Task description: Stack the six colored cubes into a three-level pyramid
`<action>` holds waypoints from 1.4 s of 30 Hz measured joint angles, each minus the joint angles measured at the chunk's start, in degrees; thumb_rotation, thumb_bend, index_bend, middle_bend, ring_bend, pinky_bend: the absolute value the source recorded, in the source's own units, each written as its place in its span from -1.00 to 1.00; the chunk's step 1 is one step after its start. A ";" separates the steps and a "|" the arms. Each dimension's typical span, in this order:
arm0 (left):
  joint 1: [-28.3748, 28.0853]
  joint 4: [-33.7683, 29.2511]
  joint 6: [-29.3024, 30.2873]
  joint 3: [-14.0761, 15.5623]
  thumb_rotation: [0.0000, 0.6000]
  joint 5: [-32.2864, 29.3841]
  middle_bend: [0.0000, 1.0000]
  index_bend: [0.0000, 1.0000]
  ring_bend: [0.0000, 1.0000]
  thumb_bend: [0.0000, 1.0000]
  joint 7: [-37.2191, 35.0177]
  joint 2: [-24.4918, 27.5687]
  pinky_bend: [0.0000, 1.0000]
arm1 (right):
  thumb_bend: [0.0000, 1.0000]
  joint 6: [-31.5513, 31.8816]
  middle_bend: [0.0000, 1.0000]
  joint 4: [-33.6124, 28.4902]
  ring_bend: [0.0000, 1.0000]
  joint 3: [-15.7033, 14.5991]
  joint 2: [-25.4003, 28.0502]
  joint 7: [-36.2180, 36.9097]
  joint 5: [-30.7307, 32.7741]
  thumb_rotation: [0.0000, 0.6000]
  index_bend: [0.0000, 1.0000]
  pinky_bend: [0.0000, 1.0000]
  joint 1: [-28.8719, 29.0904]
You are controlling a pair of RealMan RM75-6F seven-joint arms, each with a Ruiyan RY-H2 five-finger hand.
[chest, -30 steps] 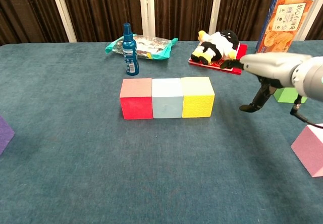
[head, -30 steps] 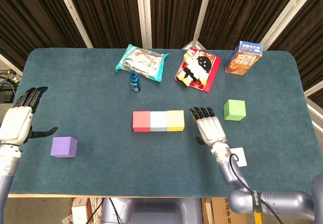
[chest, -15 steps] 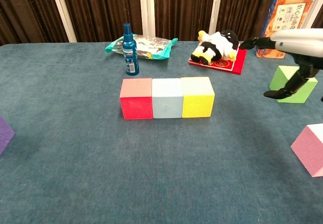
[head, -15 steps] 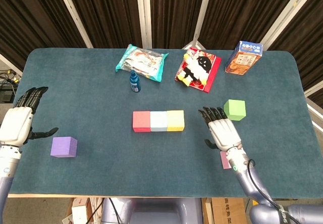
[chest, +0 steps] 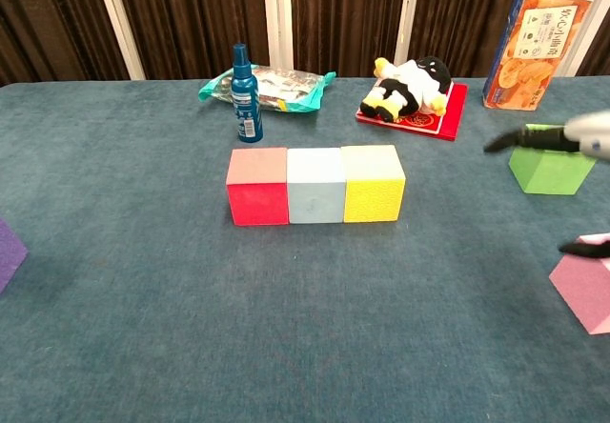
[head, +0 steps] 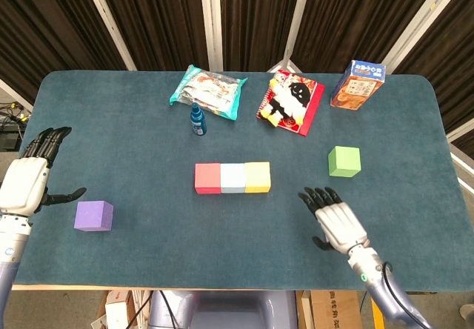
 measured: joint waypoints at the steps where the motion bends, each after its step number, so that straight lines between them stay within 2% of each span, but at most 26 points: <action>1: 0.04 -0.05 0.08 0.01 1.00 0.08 -0.89 -1.00 -0.93 -0.72 0.01 0.02 -0.78 | -0.36 -0.54 -1.00 0.26 -1.00 -0.52 -0.02 -0.34 -0.20 1.00 -1.00 -1.00 -0.20; 7: 0.09 -0.07 0.07 0.05 1.00 0.14 -0.89 -1.00 -0.93 -0.72 0.01 0.07 -0.78 | -0.36 -2.55 -1.00 2.04 -1.00 -2.18 -0.14 -2.17 -0.32 1.00 -1.00 -1.00 -1.03; 17: 0.10 0.12 0.05 -0.02 1.00 0.07 -0.89 -1.00 -0.93 -0.72 -0.15 0.05 -0.78 | -0.36 -2.99 -1.00 4.95 -1.00 -1.85 -0.09 -3.68 1.14 1.00 -1.00 -1.00 -1.74; 34: 0.19 -0.10 0.10 -0.09 1.00 0.22 -0.89 -1.00 -0.93 -0.72 -0.48 0.23 -0.78 | -0.36 -4.75 -1.00 5.66 -1.00 -2.24 1.72 -3.62 1.80 1.00 -1.00 -1.00 -2.97; 42: 0.13 -0.05 -0.12 0.00 1.00 0.31 -0.89 -1.00 -0.93 -0.72 -0.51 0.18 -0.78 | -0.36 -4.32 -1.00 3.49 -1.00 -2.51 2.74 -3.71 1.08 1.00 -1.00 -1.00 -3.98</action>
